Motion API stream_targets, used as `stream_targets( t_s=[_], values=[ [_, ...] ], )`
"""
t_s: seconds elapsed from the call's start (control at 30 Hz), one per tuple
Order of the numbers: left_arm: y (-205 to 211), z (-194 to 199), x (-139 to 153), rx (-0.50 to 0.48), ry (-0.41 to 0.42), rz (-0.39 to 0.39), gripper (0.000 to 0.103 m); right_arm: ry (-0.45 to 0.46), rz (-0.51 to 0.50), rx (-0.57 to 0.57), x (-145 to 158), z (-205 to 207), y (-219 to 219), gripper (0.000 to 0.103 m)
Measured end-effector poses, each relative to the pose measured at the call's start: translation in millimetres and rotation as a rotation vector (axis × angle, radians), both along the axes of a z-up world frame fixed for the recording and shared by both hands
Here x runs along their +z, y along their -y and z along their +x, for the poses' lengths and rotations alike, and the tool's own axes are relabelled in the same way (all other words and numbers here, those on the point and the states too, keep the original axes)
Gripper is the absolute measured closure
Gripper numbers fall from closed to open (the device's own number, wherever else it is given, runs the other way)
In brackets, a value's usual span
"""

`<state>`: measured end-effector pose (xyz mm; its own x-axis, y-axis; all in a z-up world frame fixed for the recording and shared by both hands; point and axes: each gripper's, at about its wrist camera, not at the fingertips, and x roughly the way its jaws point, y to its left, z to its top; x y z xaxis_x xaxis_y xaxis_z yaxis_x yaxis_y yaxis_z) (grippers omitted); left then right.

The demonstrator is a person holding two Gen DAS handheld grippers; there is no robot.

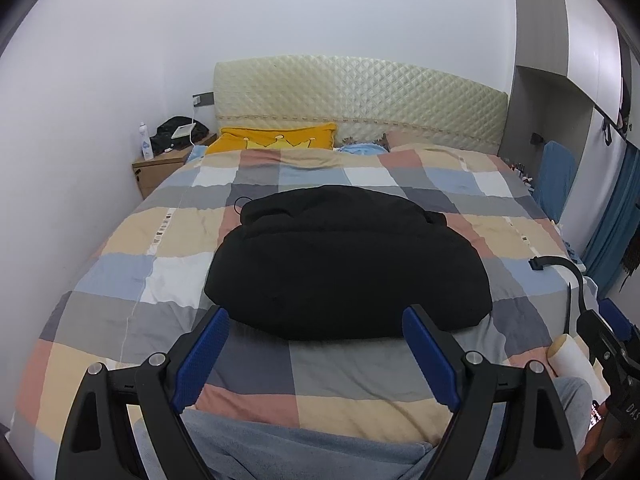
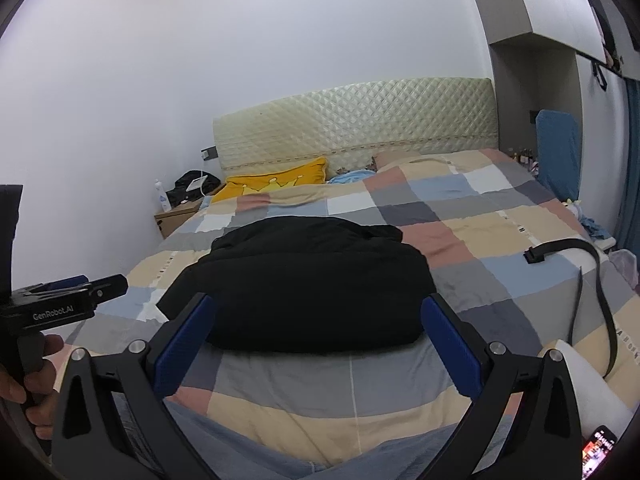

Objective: Fold large clothes

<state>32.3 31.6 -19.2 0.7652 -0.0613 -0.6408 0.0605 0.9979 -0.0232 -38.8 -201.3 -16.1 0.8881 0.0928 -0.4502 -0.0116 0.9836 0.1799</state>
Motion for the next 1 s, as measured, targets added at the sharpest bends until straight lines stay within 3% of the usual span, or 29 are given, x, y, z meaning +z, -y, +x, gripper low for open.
stream_targets(
  t_s=[1.0],
  values=[
    [3.2,-3.7,2.1,0.012,0.009,0.013,0.015,-0.024,-0.039,0.011,-0.8,0.0,-10.3,0.0]
  ],
)
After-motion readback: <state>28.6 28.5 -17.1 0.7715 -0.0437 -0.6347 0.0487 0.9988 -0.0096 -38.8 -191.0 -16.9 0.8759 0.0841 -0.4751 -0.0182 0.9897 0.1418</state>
